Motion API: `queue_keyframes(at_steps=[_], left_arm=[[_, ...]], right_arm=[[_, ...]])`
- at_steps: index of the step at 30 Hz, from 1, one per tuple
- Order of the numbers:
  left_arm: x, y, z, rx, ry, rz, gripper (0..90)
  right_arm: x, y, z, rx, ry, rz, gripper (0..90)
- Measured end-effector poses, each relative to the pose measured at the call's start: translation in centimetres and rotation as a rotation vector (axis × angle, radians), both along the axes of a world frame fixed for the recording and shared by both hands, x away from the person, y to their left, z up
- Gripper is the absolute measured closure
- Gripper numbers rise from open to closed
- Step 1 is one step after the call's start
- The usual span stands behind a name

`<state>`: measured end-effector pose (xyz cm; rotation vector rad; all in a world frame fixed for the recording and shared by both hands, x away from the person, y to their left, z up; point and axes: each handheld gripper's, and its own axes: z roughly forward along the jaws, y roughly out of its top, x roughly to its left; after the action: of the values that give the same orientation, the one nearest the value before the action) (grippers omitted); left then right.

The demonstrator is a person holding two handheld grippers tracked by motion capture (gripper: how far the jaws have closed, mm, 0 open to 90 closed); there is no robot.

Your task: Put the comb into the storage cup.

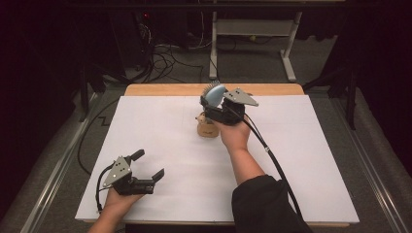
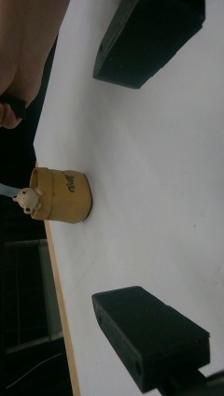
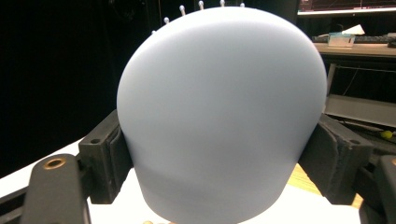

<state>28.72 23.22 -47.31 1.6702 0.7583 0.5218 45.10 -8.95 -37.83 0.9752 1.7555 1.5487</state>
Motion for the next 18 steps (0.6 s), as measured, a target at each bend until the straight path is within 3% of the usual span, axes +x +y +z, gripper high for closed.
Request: queue_keyframes(at_steps=[9,18], left_arm=[[-0.01,0.00,0.00,-0.001,0.000,-0.002,0.0],[-0.01,-0.09,-0.02,0.000,0.002,-0.005,0.0]], right_arm=[[0.08,0.06,-0.18,0.000,0.000,0.004,20.5],[0.31,-0.43,-0.03,0.011,0.032,0.002,20.1]])
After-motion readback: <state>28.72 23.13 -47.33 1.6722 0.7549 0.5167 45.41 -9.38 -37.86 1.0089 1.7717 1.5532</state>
